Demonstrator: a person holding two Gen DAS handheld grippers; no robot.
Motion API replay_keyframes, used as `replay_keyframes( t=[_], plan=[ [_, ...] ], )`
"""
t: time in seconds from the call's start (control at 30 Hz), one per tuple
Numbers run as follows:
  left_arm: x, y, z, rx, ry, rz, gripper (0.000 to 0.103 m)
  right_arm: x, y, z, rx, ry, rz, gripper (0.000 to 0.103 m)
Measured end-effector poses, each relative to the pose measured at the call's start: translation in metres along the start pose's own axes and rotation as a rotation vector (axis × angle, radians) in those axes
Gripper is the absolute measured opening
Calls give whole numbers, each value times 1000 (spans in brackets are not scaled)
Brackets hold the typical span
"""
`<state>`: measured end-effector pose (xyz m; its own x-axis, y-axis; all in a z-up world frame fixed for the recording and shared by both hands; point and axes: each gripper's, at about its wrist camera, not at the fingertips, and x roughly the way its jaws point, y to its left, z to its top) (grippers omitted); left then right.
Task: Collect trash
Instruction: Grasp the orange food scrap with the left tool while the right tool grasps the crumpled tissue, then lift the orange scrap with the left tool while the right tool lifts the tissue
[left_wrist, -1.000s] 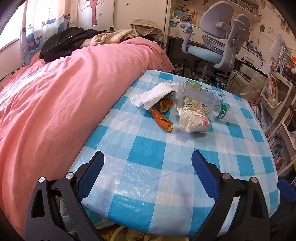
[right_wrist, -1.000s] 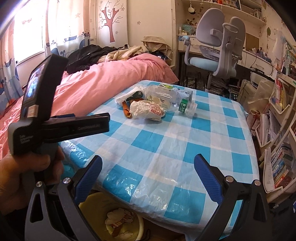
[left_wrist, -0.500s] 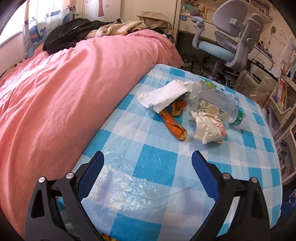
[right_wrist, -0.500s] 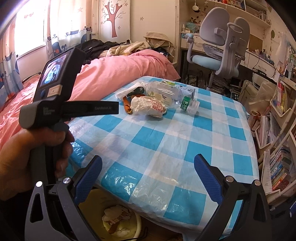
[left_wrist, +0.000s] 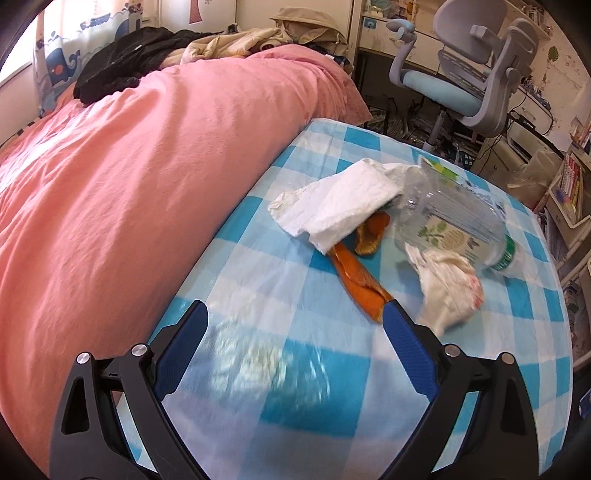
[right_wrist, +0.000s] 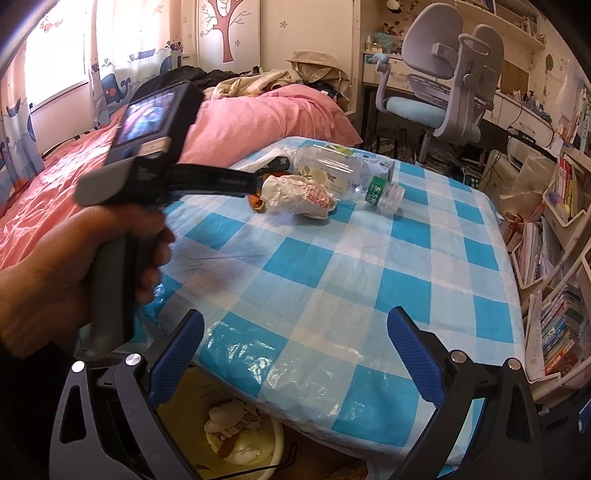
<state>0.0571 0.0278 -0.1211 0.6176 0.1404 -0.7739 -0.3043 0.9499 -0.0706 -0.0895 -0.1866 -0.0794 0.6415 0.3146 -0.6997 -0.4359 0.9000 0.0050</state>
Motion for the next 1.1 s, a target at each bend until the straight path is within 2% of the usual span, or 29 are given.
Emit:
replay_keyframes(
  t=[0.17,0.23,0.3,0.33,0.4,0.43,0.47,0.5,0.57,0.7,0.77,0.8,0.87,0.97,1.03,1.1],
  plan=[
    [22,-15,16,34,16,-30,91,13,-3,17,-25,4,-2,95],
    [28,-25,21,78,15,-10,85,23,-5,29,-37,5,-5,95],
    [40,-33,26,124,40,4,65,34,-5,39,-52,4,-6,95],
    [44,-33,26,131,51,-2,60,41,-6,44,-57,7,-6,95],
    [47,-34,29,158,38,7,41,55,-8,53,-68,12,-6,95],
    [48,-34,31,175,42,-17,34,61,-8,57,-75,11,-5,95],
    [47,-32,32,178,51,-50,21,67,-9,62,-82,7,-2,95],
    [47,-30,34,174,71,-103,17,76,-9,68,-94,1,3,95],
    [45,-27,34,181,101,-189,16,87,-9,77,-112,-13,8,95],
    [39,-30,26,281,138,-248,14,109,-10,92,-145,-35,24,95],
    [36,-23,24,285,171,-280,14,117,-17,95,-106,-20,86,93],
    [35,-20,23,286,186,-296,14,120,-20,96,-85,-6,108,88],
    [30,-15,20,316,204,-290,14,126,-22,96,-64,48,146,46],
    [21,-13,11,355,223,-291,15,119,-27,86,-22,95,178,26],
    [13,-12,2,369,234,-294,15,110,-27,79,-26,109,176,18],
    [3,-10,-8,386,245,-295,15,94,-26,71,-29,122,175,16]
  ],
)
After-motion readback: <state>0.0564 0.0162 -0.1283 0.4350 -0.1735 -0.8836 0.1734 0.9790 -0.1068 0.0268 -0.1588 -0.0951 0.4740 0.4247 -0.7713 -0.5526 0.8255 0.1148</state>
